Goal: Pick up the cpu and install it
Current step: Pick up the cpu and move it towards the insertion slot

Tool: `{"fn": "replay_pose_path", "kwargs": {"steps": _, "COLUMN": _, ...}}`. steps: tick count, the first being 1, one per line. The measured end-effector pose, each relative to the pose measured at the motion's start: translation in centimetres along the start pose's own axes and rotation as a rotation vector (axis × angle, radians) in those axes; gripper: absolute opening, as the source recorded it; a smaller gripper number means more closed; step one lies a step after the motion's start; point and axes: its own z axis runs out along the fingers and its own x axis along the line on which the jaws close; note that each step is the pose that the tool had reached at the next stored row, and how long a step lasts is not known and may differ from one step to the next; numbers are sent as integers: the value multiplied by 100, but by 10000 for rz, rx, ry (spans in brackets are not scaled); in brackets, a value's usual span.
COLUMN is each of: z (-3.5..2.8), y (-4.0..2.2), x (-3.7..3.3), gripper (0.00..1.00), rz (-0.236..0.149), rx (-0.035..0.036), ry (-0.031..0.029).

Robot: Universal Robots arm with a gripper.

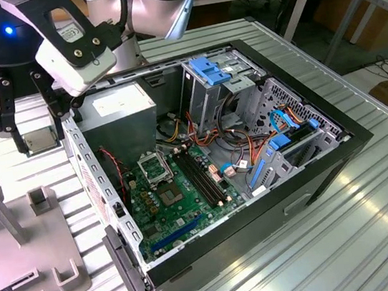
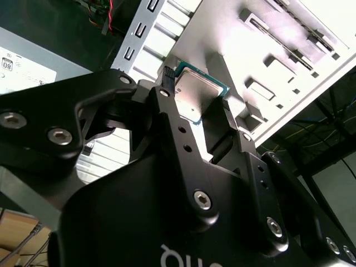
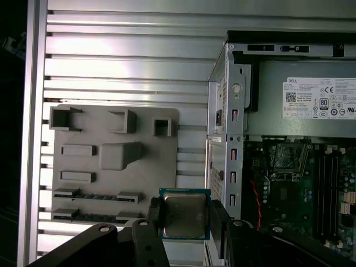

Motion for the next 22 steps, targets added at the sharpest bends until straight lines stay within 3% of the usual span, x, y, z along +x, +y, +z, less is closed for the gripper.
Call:
{"fn": "replay_pose_path", "kwargs": {"steps": 16, "z": 0, "y": 0, "x": -17, "gripper": 45, "rz": -2, "rx": -1, "ry": -1}}
{"fn": "replay_pose_path", "kwargs": {"steps": 22, "z": -2, "y": -4, "x": -93, "gripper": 45, "rz": 0, "rx": 16, "ry": 1}}
